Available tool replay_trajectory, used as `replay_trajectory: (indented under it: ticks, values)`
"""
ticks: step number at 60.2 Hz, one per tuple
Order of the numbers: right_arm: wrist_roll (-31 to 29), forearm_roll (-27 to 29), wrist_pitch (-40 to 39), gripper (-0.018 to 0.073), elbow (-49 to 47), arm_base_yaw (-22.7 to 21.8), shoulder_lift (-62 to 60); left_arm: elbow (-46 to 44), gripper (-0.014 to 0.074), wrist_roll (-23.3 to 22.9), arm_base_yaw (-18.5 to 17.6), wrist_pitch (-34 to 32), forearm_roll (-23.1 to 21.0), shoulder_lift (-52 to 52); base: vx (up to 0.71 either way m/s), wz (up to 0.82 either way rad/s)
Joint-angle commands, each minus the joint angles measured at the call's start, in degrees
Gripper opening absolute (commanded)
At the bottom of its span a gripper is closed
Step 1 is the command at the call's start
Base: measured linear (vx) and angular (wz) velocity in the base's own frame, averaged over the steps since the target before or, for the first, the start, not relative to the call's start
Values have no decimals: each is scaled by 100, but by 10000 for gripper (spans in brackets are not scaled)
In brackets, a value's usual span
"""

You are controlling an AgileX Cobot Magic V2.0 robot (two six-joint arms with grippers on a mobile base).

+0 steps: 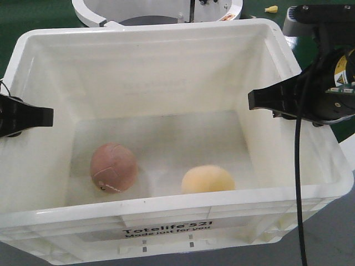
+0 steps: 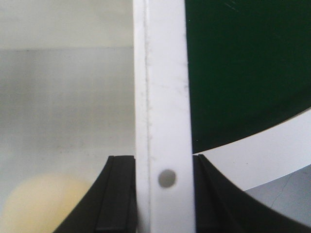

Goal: Place moving items into box and shelve
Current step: 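Lift the tote with both grippers toward the robot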

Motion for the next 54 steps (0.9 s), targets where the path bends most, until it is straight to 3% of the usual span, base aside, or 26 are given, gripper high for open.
replay_trajectory:
  ticks: [1, 54]
  values:
    - [96, -492, -425, 95, -204, -23, -193, -194, 95, 72, -39, -771, 304, -180, 0, 0]
    - [72, -506, -322, 95, -204, -23, -193, -194, 95, 72, -39, -708, 305, -180, 0, 0]
